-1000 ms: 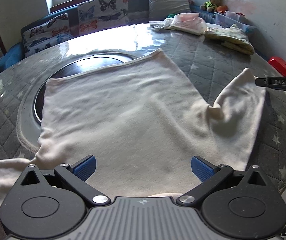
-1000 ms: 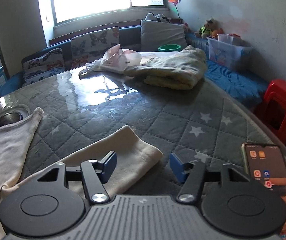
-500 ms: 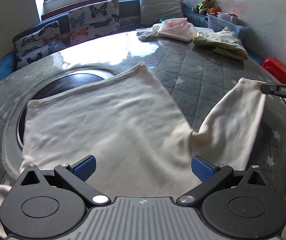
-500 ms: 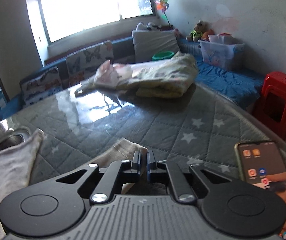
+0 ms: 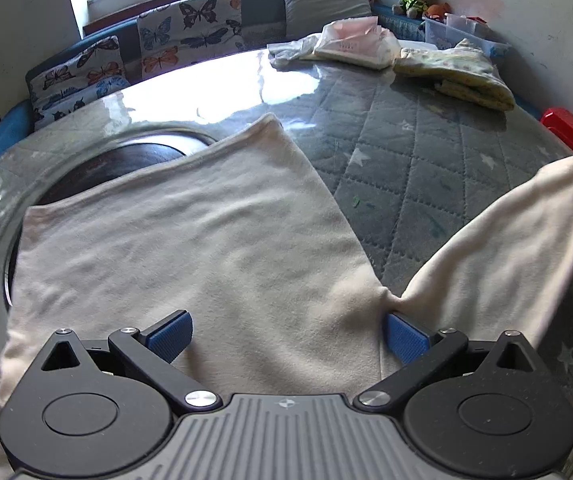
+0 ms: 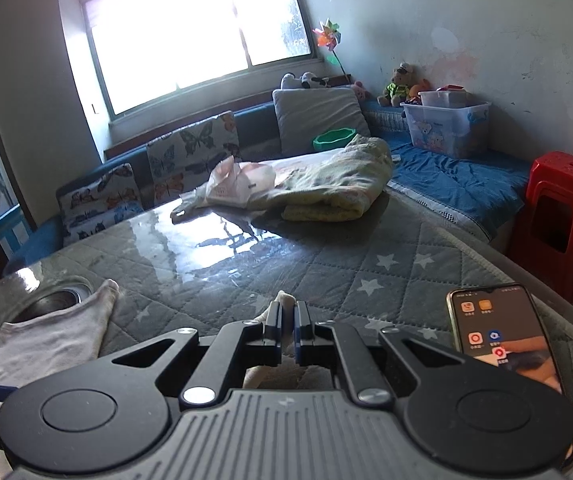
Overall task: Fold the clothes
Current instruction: 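Lift the sleeve and fold it across the shirt body with the right gripper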
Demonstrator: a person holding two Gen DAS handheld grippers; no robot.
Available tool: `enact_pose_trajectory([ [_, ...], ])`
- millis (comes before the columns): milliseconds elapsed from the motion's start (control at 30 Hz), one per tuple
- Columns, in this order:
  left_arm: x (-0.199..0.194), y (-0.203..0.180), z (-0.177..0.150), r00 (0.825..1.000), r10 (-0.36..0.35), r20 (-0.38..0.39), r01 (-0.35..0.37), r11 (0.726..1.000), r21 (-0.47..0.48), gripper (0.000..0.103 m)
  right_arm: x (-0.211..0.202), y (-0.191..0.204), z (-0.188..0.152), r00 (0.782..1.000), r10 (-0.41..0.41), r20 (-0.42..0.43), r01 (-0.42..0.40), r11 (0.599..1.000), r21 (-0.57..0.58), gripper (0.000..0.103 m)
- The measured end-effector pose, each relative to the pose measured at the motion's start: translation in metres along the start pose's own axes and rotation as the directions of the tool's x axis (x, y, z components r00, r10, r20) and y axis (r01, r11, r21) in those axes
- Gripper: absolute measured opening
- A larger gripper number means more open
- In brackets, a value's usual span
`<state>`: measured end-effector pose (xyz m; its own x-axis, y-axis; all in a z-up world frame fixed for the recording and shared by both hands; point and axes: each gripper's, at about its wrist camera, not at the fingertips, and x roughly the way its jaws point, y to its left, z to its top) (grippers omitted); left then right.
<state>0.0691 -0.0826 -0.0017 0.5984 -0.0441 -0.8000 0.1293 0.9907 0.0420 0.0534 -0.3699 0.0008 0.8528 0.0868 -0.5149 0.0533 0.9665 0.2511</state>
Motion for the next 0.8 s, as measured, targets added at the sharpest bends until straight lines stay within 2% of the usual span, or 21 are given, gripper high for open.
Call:
enact_pose_trajectory([
  [233, -0.018, 0.009, -0.003, 1.000, -0.021, 0.021, 0.022, 1.000, -0.020, 0.103, -0.014, 0.002, 0.007, 0.999, 0.022, 0.024, -0.022, 1.000, 0.017, 0.005],
  [500, -0.048, 0.054, -0.028, 0.999, -0.007, 0.037, 0.011, 0.995, -0.104, 0.103, -0.045, 0.042, 0.024, 0.988, 0.138, 0.072, -0.134, 0.989, -0.058, 0.005],
  [667, -0.073, 0.097, -0.052, 0.997, 0.027, 0.073, -0.013, 0.983, -0.181, 0.103, -0.064, 0.091, 0.033, 0.965, 0.246, 0.091, -0.230, 0.961, -0.156, 0.005],
  [800, -0.092, 0.136, -0.072, 0.993, 0.071, 0.094, -0.045, 0.967, -0.252, 0.103, -0.074, 0.146, 0.031, 0.930, 0.363, 0.052, -0.340, 0.906, -0.251, 0.005],
])
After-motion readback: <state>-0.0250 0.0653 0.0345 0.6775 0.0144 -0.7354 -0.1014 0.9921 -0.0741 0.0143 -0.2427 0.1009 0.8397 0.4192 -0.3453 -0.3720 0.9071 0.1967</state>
